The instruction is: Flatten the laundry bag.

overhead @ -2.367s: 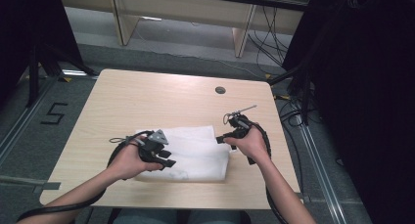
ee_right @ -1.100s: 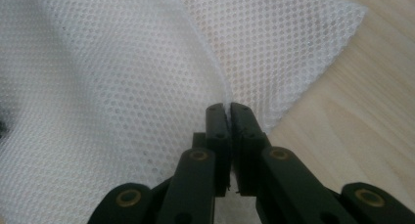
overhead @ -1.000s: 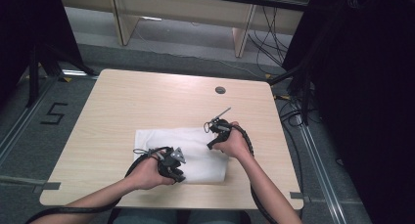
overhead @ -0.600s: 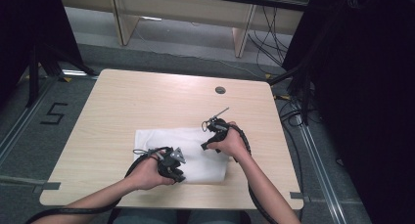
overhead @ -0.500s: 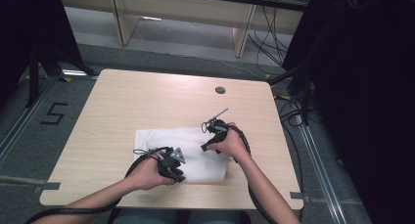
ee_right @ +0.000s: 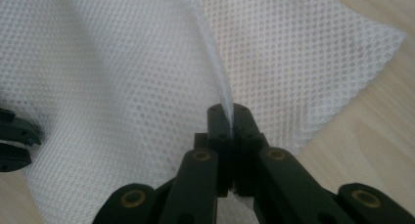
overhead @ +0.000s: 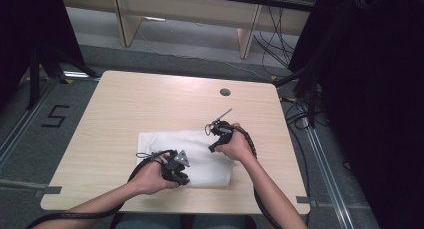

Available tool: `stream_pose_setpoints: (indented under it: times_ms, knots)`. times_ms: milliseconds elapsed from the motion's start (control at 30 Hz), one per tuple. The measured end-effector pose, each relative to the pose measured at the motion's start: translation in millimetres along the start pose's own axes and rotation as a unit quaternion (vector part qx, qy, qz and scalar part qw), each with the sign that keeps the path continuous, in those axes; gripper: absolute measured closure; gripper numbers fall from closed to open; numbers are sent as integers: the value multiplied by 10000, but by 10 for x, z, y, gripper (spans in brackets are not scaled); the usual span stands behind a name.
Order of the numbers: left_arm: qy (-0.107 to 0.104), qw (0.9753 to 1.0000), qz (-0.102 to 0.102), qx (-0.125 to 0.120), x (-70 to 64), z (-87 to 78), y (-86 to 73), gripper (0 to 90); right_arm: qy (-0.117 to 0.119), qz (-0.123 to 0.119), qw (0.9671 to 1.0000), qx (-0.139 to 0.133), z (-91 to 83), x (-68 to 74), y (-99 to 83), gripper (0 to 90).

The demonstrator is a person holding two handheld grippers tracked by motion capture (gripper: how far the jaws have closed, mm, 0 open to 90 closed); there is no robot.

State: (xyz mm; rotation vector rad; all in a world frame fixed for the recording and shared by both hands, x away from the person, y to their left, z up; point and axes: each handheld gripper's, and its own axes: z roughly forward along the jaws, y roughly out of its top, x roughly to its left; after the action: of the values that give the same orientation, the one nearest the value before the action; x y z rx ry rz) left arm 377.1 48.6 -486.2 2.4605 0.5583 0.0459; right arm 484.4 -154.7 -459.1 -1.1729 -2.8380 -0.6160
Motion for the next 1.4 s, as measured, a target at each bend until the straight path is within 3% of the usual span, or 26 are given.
stream_pose_setpoints:
  times_ms: [33, 67, 100, 167, 200, 400, 467, 500, 600, 967, 1100, 1267, 1400]
  knots:
    - [-29, 10000, 57, -60, -14, -39, 21, 806, -17, -11, 10000, -41, -17, -1, 2, 893]
    - [-70, 10000, -23, -60, -55, -77, 37, 842, -9, -15, 10000, -62, -38, -5, 5, 893]
    - [-110, 9998, 151, -11, -78, -109, 59, 885, -19, -9, 9999, -105, -53, -9, 8, 893]
    - [-174, 9995, 276, 31, -124, -108, 73, 896, 1, -2, 9999, -134, -80, -11, 13, 892]
    - [-181, 9996, 195, 84, -137, -82, 67, 896, 8, 43, 9999, -112, -98, -4, 15, 892]
    - [-188, 9991, 48, 371, -64, 17, 46, 896, -60, -17, 9996, -269, -197, -2, 31, 893]
    - [-183, 9980, 218, 556, 2, 8, 67, 895, -58, -94, 9995, -296, -216, -11, 42, 893]
    - [-179, 9981, 128, 578, 9, 15, 74, 895, -77, -37, 9997, -247, -221, -9, 53, 893]
    - [-112, 9978, 168, 630, 57, 38, 106, 895, -89, -84, 9993, -349, -256, -15, 68, 893]
    - [58, 9982, -59, 588, 234, 89, 178, 895, -112, 89, 9983, -568, -405, 21, 105, 893]
    - [104, 9978, -8, 652, 309, 102, 212, 895, -161, 32, 9974, -696, -477, 43, 130, 893]
    - [219, 9982, -199, 513, 362, 135, 243, 895, -151, 24, 9974, -710, -525, 87, 150, 892]
    - [301, 9981, -180, 510, 406, 127, 273, 894, -196, -17, 9970, -750, -550, 113, 164, 892]
